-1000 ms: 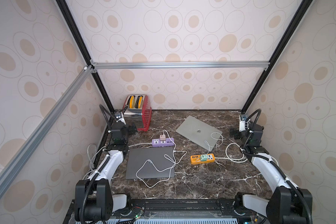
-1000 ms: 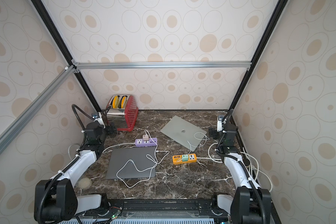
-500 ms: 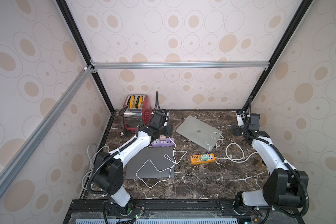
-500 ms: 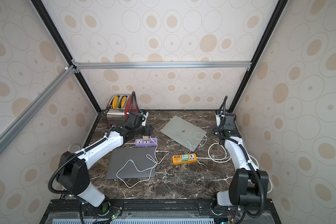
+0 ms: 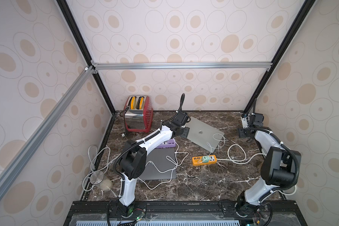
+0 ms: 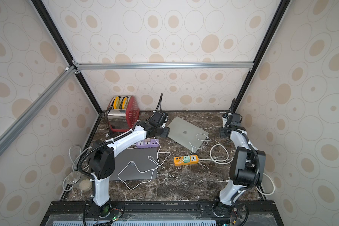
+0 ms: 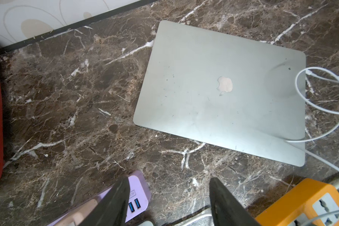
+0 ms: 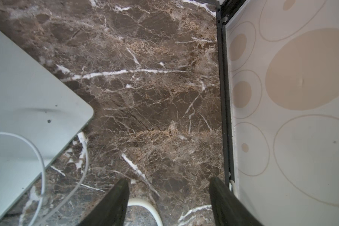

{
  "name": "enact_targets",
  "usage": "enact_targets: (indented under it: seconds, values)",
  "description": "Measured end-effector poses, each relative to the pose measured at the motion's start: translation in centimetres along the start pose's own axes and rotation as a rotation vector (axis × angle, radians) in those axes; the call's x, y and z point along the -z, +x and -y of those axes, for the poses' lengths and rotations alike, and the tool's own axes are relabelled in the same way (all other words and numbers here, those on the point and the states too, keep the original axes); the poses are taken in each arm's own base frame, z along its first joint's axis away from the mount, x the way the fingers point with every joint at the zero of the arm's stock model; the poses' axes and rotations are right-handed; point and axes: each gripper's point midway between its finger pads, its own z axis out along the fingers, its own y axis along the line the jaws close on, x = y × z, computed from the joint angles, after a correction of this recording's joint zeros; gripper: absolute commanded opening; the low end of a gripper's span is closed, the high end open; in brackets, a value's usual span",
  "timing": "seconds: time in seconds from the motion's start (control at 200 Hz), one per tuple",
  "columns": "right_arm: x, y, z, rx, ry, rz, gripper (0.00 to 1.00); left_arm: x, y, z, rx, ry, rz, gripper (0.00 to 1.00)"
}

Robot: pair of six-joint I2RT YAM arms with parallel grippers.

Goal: Unplug the laptop charger
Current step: Remove the charging cable from the laptop.

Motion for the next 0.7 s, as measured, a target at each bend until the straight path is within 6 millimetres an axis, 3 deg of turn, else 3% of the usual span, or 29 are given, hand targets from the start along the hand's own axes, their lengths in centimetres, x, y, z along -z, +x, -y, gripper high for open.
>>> enact_targets:
  seconds: [0.175, 0.441, 0.561, 0.696]
  values:
    - [-1.5, -0.5, -1.6, 0.01, -0.098, -0.006, 0.54, -2.6, -0.5, 0.8, 0.005, 0.014, -0.014, 0.57]
    - [-3.0, 0.9, -4.3, 0.064, -0.241, -0.036, 0.47, -7.7, 4.3, 1.1, -0.001, 0.012, -0.154, 0.57]
    - [-3.5, 0.2, -5.1, 0.091, -0.295, -0.015, 0.46, -8.2, 5.0, 1.0, 0.001, 0.009, -0.176, 0.57]
    - [-4.3, -0.7, -5.9, 0.123, -0.358, 0.007, 0.45, -7.8, 3.8, 1.4, 0.008, 0.022, -0.15, 0.57]
